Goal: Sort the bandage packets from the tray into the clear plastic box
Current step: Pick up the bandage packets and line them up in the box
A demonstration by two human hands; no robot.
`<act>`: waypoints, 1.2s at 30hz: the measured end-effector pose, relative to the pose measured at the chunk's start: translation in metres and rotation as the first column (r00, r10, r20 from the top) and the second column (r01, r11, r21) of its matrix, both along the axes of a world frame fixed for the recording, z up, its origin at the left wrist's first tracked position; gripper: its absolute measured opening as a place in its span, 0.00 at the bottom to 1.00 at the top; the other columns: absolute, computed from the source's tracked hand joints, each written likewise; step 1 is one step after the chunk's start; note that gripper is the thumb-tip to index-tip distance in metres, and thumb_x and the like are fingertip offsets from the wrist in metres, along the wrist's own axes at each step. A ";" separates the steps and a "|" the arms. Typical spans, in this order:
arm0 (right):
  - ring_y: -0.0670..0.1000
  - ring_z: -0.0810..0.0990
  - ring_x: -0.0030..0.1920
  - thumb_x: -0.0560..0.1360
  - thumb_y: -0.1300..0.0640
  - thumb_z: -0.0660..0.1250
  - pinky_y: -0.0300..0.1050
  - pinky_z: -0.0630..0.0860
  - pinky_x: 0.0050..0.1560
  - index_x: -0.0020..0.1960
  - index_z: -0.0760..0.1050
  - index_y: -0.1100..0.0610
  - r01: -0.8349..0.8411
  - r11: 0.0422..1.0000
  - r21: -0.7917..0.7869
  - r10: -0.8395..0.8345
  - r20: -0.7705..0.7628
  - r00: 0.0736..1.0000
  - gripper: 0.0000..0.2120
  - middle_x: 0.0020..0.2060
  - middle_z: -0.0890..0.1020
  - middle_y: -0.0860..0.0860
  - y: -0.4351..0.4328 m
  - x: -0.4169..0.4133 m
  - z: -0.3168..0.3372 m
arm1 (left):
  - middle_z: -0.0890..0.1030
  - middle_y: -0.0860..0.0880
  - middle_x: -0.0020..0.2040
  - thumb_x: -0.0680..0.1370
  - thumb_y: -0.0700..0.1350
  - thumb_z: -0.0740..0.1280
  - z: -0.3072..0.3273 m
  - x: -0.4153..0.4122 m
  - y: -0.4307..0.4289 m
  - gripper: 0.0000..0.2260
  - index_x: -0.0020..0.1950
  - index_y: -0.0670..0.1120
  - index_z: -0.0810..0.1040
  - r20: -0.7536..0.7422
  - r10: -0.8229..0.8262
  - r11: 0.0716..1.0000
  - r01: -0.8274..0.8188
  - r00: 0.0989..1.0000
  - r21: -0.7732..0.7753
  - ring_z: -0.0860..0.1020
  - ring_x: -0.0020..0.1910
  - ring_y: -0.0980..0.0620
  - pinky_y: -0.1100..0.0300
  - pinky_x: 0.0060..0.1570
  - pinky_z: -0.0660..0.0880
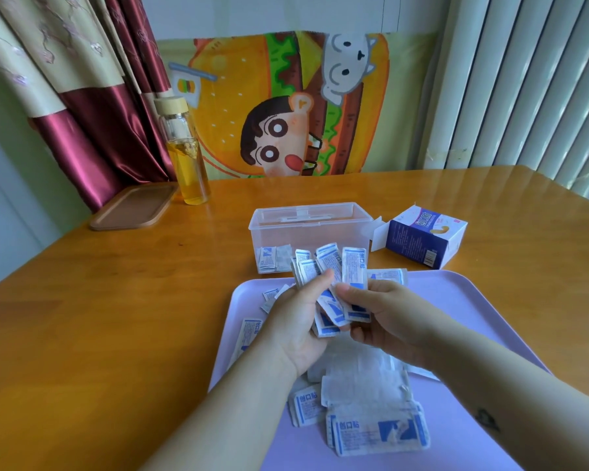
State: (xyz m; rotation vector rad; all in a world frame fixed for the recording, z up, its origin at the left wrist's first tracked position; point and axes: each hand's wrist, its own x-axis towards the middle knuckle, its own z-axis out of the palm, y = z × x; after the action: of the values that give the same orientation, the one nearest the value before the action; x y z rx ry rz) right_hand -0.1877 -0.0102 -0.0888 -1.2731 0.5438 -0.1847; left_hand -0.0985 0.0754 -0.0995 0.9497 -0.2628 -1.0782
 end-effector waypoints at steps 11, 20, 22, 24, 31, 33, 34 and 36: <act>0.48 0.79 0.42 0.74 0.54 0.68 0.41 0.72 0.40 0.53 0.80 0.55 0.079 0.979 -0.189 -0.075 0.029 0.997 0.10 0.47 0.84 0.54 -0.007 0.000 -0.007 | 0.83 0.41 0.52 0.76 0.40 0.67 -0.001 0.005 -0.002 0.10 0.56 0.44 0.79 0.102 0.090 0.995 -0.093 0.991 0.022 0.82 0.51 0.42 0.48 0.52 0.78; 0.46 0.71 0.31 0.75 0.55 0.67 0.37 0.69 0.33 0.43 0.81 0.57 0.095 0.950 -0.296 -0.099 0.002 0.995 0.07 0.34 0.78 0.52 -0.001 0.004 -0.006 | 0.82 0.38 0.54 0.77 0.43 0.65 -0.001 0.004 -0.002 0.12 0.58 0.41 0.79 0.035 0.029 1.000 -0.029 0.999 -0.011 0.82 0.49 0.42 0.54 0.45 0.80; 0.48 0.73 0.32 0.74 0.54 0.69 0.39 0.71 0.35 0.47 0.80 0.58 0.093 0.919 -0.383 -0.105 -0.010 0.994 0.07 0.35 0.80 0.54 0.002 0.006 -0.005 | 0.84 0.40 0.50 0.77 0.42 0.65 -0.001 0.003 -0.003 0.08 0.54 0.43 0.80 0.047 0.068 0.998 -0.067 0.997 -0.022 0.83 0.43 0.44 0.56 0.38 0.81; 0.51 0.78 0.35 0.73 0.53 0.70 0.41 0.73 0.37 0.50 0.80 0.57 0.093 0.899 -0.428 -0.108 -0.009 0.994 0.09 0.40 0.84 0.56 0.000 0.006 -0.004 | 0.84 0.42 0.47 0.77 0.41 0.66 0.000 0.004 -0.002 0.05 0.51 0.45 0.80 0.054 0.102 0.995 -0.101 0.993 -0.020 0.84 0.42 0.45 0.55 0.38 0.81; 0.48 0.81 0.38 0.75 0.55 0.68 0.35 0.74 0.34 0.46 0.82 0.54 0.007 0.892 -0.452 -0.033 -0.049 0.998 0.05 0.41 0.85 0.52 -0.005 0.003 0.004 | 0.84 0.41 0.51 0.76 0.46 0.67 0.005 0.008 0.004 0.12 0.57 0.44 0.79 0.069 0.033 0.998 -0.037 0.997 0.059 0.83 0.48 0.44 0.52 0.47 0.80; 0.46 0.77 0.33 0.75 0.56 0.68 0.34 0.72 0.31 0.44 0.82 0.56 0.037 0.928 -0.370 -0.057 -0.045 0.997 0.05 0.39 0.84 0.54 -0.007 0.005 0.003 | 0.84 0.41 0.51 0.77 0.48 0.65 0.008 0.009 0.005 0.13 0.58 0.43 0.79 0.024 0.013 0.999 -0.014 1.000 0.033 0.83 0.49 0.45 0.53 0.47 0.80; 0.44 0.76 0.31 0.75 0.57 0.68 0.34 0.71 0.29 0.44 0.82 0.57 0.052 0.937 -0.345 -0.070 -0.041 0.997 0.05 0.38 0.83 0.54 -0.008 0.005 0.003 | 0.84 0.41 0.50 0.78 0.47 0.64 0.009 0.010 0.007 0.12 0.58 0.42 0.79 0.008 0.016 1.000 -0.016 1.000 0.012 0.83 0.49 0.45 0.52 0.47 0.79; 0.41 0.76 0.28 0.74 0.58 0.69 0.32 0.71 0.28 0.45 0.82 0.58 0.074 0.944 -0.322 -0.092 -0.042 0.995 0.05 0.38 0.83 0.53 -0.009 0.006 0.001 | 0.84 0.40 0.47 0.80 0.45 0.61 0.010 0.010 0.010 0.11 0.55 0.41 0.79 -0.003 0.032 0.999 -0.032 0.999 -0.020 0.83 0.46 0.44 0.51 0.49 0.78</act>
State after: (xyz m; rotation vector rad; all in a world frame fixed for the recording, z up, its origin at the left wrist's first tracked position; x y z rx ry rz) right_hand -0.1820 -0.0189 -0.0877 -1.5765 0.6342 -0.3186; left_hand -0.0880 0.0859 -0.0893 0.9315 -0.2551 -1.0451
